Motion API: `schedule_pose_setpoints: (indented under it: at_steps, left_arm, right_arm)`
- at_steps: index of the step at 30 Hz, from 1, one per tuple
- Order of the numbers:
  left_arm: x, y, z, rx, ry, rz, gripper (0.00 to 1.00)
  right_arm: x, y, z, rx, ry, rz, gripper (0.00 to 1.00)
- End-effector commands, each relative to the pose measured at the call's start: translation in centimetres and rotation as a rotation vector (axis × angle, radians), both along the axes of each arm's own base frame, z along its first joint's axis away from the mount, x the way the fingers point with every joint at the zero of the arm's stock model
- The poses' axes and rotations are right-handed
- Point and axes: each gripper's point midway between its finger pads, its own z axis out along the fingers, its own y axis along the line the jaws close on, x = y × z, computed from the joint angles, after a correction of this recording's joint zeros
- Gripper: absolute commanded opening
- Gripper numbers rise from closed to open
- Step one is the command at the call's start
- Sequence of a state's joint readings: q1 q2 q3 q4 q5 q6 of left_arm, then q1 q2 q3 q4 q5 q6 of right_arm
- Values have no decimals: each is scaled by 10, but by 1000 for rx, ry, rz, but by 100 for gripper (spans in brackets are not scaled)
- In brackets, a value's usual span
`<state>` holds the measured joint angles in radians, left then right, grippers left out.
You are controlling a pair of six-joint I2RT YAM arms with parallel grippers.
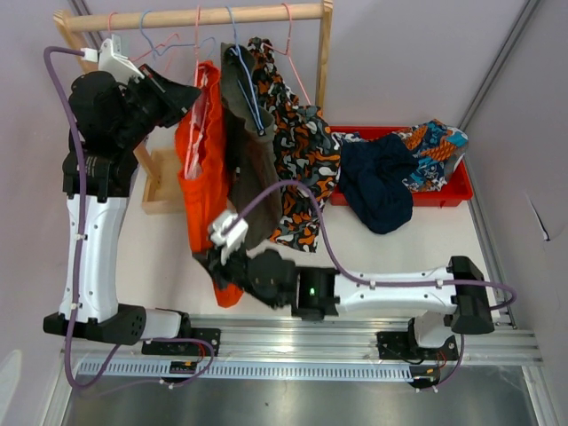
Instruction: Remove the shorts from the hanger
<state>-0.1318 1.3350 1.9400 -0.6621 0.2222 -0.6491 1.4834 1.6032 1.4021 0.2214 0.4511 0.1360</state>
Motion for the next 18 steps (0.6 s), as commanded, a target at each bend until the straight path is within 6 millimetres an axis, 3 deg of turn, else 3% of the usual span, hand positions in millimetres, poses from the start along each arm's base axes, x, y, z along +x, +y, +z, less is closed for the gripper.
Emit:
schedule_pose_setpoints:
  at_steps: [1,3,6,9,11,12,13,15,16,18]
  left_arm:
    - [-15,10,63,-36,-216,23,0]
    - [-7,14,60,-19,-211,40,0]
    - [1,16,58,-3,-212,48,0]
    - [-2,16,58,7,-202,44,0]
    - [-7,13,49,4,-179,23,0]
    - [-22,13,55,0,-198,17,0]
    - [-28,11,48,-4,-177,5,0]
    - [-41,11,38,-11,-155,-2,0]
    - [-56,11,30,-14,-146,-10,0]
    - [-75,11,29,-20,-151,-20,0]
  right_arm:
    - [-51,-23,1,-20,-10,2,0]
    - [-78,-31,-9,-38,2,8,0]
    - [-101,-42,-33,-64,45,20,0]
    - [-99,-48,-50,-65,77,-8,0]
    - [-87,-48,-48,-54,72,-39,0]
    - [-80,-47,-45,-51,60,-52,0]
    - [-60,-47,-40,-55,31,-89,0]
    - [-39,-42,-20,-31,6,-97,0]
    - [-7,-46,-12,-32,-22,-149,0]
    - [17,-41,10,-5,-39,-144,0]
